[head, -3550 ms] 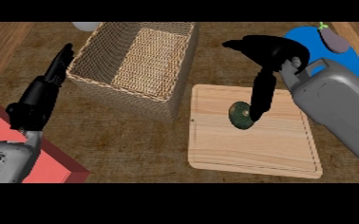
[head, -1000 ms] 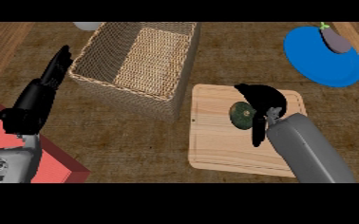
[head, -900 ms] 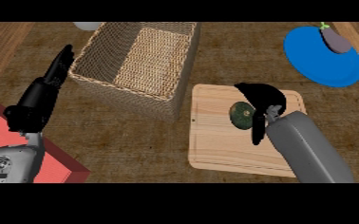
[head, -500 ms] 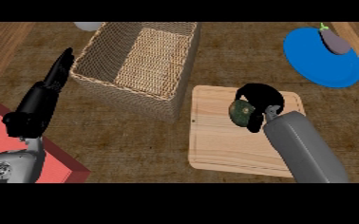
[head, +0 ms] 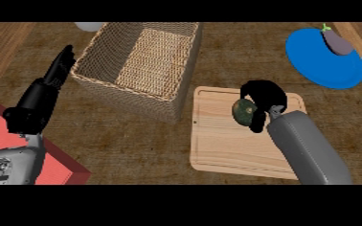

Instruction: Pick the squash from the cutting board and place it in the basket

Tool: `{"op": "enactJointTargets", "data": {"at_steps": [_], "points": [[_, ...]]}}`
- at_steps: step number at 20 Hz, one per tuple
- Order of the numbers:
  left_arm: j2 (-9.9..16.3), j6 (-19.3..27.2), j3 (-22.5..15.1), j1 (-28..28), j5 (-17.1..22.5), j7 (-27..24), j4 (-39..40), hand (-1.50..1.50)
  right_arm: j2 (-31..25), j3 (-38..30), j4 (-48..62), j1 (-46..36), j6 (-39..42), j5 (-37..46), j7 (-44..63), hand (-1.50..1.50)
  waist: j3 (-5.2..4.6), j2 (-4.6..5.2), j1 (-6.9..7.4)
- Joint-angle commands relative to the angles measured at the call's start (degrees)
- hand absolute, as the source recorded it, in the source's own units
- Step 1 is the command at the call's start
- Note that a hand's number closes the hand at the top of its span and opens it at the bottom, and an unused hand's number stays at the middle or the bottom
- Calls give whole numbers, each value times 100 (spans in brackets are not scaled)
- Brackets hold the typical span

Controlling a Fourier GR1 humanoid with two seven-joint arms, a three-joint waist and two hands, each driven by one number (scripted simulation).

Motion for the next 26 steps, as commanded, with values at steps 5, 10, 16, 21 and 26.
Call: {"op": "enactJointTargets", "data": {"at_steps": [5,10,16,21,26], "points": [[-19,49,89,-195,-101,-245,377,0,-251,-685,949,-280,-1605,564,298,150,31,87,11],[104,-254,119,205,150,211,-329,0,-372,-1037,354,-291,-2223,564,466,150,33,33,28],[-31,-22,181,111,45,-56,66,0,73,-1861,-1037,-825,-3091,-430,137,150,36,-2,-121],[-36,-26,84,267,-89,-139,-20,0,378,-2050,-1935,-1419,-2592,-1202,236,150,28,1,-53],[-106,3,51,-4,-112,91,-13,0,271,-2012,-2120,-2630,-1722,-1454,841,150,26,27,-21]]}}
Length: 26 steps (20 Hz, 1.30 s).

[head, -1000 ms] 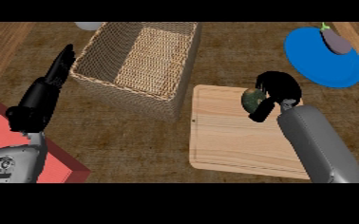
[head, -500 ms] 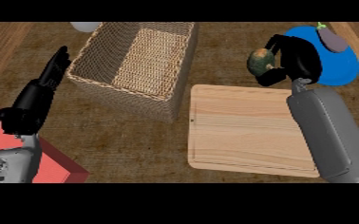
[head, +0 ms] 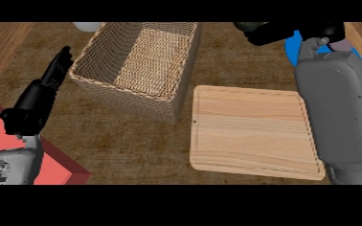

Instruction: Pick the squash from the cutting board and place it in the basket

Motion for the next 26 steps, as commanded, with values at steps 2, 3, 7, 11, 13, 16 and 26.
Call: {"op": "enactJointTargets", "data": {"at_steps": [2,3,7,11,13,16,26], "points": [[11,-63,17,-8,44,102,-156,0,129,-65,-174,-1207,751,-450,692,150,-2,5,74],[-50,29,80,-183,-38,-334,461,0,291,-40,-230,-1154,732,-556,718,150,-4,27,10],[-56,6,70,-36,-65,-342,395,0,433,-112,301,-2264,1023,-664,1396,150,-5,28,62],[-118,-25,-89,-441,-106,131,298,0,795,-88,1453,-3102,851,-615,1448,150,-6,57,132],[-278,110,-169,-222,-192,-125,186,0,878,-197,1987,-3370,580,-561,1354,150,-6,62,154],[-238,65,-221,-14,-223,117,-248,0,1152,-157,2400,-3530,345,-461,1542,150,-4,44,156],[-80,-178,-3,-119,-50,-188,116,0,1270,288,4138,-4203,274,-1129,1792,150,-9,58,231]]}}
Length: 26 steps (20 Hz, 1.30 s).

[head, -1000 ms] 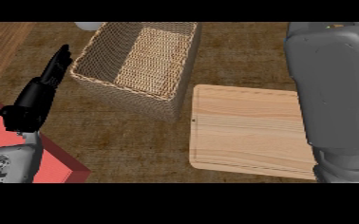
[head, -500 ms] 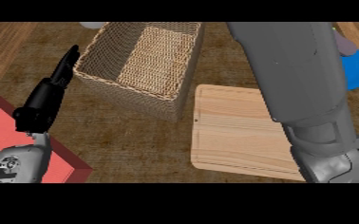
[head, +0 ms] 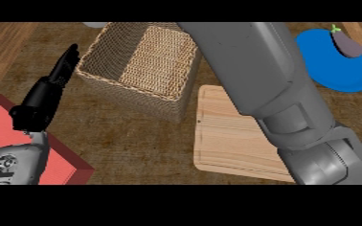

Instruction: Pick the squash from the cutting board and place it in the basket

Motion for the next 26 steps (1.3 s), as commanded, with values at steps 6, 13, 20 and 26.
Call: {"op": "enactJointTargets", "data": {"at_steps": [6,13,20,26], "points": [[21,-58,27,-97,10,10,13,0,-147,603,1222,-516,662,404,341,150,-2,12,-29],[35,-157,123,108,128,-2,-54,0,-143,775,1743,-635,1192,585,-113,150,0,23,-1],[-49,-67,113,176,50,-117,-125,0,21,308,1798,-481,854,121,-418,-150,4,13,-12],[-55,3,65,48,-114,-83,110,0,44,-239,1393,-546,-382,-265,-337,-150,8,-3,-53]]}}
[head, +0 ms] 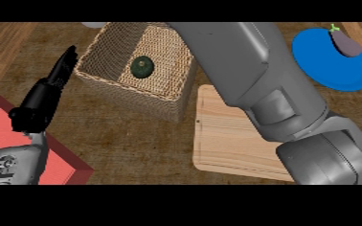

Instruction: Pick the squash from the cutting board and place it in the basket

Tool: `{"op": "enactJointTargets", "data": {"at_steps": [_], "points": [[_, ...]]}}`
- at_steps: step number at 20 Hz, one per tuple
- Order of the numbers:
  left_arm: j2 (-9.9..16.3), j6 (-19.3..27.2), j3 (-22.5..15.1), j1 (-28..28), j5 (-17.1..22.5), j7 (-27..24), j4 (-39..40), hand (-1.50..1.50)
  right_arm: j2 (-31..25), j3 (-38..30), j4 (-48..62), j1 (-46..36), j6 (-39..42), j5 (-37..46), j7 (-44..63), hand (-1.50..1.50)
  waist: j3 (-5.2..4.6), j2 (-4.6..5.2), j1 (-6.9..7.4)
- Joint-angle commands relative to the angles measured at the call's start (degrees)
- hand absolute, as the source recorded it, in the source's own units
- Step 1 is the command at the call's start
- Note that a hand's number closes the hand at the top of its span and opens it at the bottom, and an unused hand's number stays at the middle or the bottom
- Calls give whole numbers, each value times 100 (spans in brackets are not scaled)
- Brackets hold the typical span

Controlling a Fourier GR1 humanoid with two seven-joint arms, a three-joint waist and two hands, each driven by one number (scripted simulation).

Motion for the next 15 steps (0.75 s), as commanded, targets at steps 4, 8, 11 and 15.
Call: {"op": "enactJointTargets", "data": {"at_steps": [4,8,11,15], "points": [[36,-17,92,-84,70,106,-43,0,-186,-739,-450,451,-1984,-272,-218,-150,9,-13,-58],[23,-3,93,-109,35,-11,79,0,-454,-1061,-406,393,-2703,-286,-76,-150,0,19,-38],[-45,60,53,-84,22,300,-157,0,-859,-1215,-679,766,-2915,-327,-190,-150,9,-32,-121],[-74,110,29,-114,-35,432,-215,0,-1267,-1366,-1169,1198,-2898,-463,-252,-150,13,-66,-209]]}}
